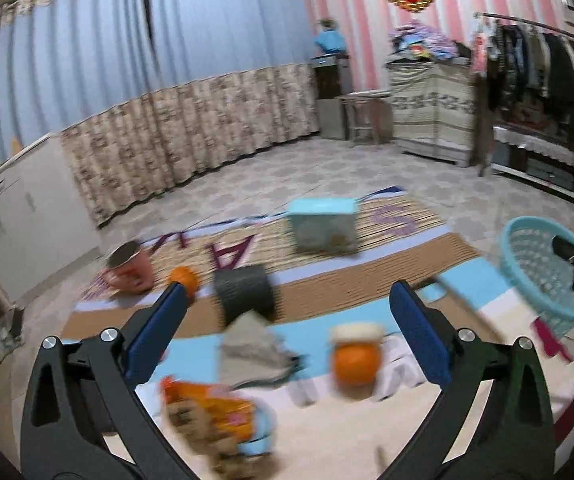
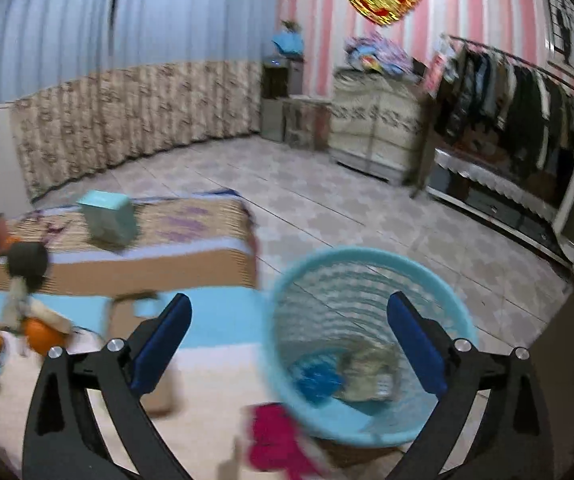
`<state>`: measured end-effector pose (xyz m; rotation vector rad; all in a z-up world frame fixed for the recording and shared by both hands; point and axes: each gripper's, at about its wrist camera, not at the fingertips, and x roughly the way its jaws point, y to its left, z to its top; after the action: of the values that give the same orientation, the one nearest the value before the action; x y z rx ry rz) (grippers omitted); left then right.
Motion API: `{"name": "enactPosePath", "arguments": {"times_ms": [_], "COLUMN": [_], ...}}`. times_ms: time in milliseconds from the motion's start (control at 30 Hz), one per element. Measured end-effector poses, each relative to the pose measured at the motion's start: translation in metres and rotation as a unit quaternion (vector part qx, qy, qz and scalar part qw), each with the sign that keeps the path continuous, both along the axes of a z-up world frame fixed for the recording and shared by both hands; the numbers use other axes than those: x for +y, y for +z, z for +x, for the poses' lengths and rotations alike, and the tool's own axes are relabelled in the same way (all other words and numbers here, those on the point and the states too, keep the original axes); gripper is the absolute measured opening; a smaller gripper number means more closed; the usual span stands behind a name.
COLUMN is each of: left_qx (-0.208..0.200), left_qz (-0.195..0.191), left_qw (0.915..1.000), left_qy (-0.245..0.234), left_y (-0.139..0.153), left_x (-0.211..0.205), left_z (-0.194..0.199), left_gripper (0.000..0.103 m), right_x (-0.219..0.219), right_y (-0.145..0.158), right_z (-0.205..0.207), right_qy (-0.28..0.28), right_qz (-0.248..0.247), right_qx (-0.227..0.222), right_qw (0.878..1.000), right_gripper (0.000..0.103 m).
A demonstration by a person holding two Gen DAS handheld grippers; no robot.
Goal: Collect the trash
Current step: 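Move both tools back over the bed, then grasp the orange with the right tool while the left tool grasps the brown paper bag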
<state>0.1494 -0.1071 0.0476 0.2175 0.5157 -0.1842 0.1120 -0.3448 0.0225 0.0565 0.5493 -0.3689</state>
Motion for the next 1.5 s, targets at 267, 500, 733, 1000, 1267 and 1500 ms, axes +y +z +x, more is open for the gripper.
{"name": "enactPosePath", "arguments": {"times_ms": [267,500,733,1000,1267,1500], "left_qx": [0.023,0.054,0.071,0.087,0.116,0.130], "left_qz": [-0.005,-0.017,-0.034,-0.044,-0.074,-0.047], "left_qw": [0.9970,0.9925,0.9873,0.9860,0.9831,0.9855], "left_qy": [0.074,0.108,0.137,0.135,0.121,0.098], "left_y": [-0.025,-0.048,-0.059,-0.070,-0.081,-0.093], "left_x": [0.085,0.134,0.157,0.163,0.161,0.135], "left_z": [0.026,0.045,0.057,0.063,0.057,0.040], "left_gripper": [0.098,0.098,0.098,0.098,0.098,0.097], "right_x": [0.092,0.130,0.147,0.176,0.176,0.157], "right_y": [-0.016,-0.043,-0.058,-0.074,-0.084,-0.073], "right_z": [0.032,0.048,0.053,0.061,0.069,0.064], "right_qy": [0.070,0.114,0.128,0.149,0.193,0.176], "right_qz": [0.020,0.011,0.039,0.022,0.059,0.028], "right_qx": [0.016,0.041,0.065,0.094,0.114,0.090], "right_qw": [0.997,0.993,0.989,0.984,0.973,0.980], "right_gripper": [0.097,0.097,0.097,0.086,0.043,0.041]}}
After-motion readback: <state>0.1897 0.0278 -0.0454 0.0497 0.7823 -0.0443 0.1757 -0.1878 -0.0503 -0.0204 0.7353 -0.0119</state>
